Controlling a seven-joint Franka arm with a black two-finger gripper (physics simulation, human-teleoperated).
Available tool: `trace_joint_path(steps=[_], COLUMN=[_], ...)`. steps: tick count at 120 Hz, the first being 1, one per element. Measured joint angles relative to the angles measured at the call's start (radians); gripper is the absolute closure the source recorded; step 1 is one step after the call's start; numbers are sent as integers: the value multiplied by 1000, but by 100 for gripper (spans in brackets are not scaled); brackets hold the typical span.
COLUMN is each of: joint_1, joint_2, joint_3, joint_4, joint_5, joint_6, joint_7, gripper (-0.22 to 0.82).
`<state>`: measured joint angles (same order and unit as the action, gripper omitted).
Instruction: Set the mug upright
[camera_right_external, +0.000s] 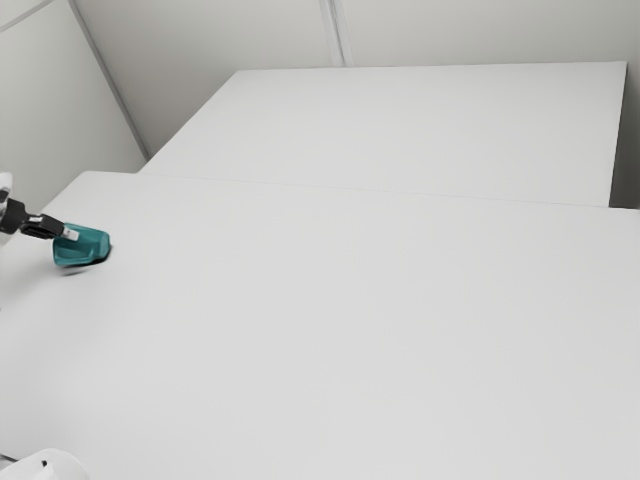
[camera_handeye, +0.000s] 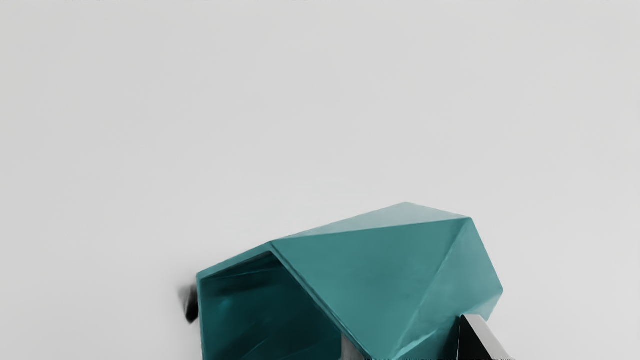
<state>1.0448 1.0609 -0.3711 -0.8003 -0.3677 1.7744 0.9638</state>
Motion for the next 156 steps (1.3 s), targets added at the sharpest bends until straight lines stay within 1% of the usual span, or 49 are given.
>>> trace_joint_path(steps=[15,33,74,93,101,108,129,141,156], joint_1=[-2,-5,-13,-15,-22,-27,-35,-45,-99], joint_2=[-2,-3,-19,-49,-83,-132,-293,-407,-502], joint_3=[-1,-4,-3,0,4,10,24,25,26], joint_4=[-4,-5,-24,-40,-58,-93,-229,-328,-395], joint_5=[-28,-48,-67,-63,-60,-58,-23,9,54], joint_6=[-5,-11,-20,-21,-21,-19,-11,-7,6], joint_7=[-9,-21,-44,-53,-56,-60,-75,-87,-104], gripper=[65,72,77,78,78,79,79,79,79])
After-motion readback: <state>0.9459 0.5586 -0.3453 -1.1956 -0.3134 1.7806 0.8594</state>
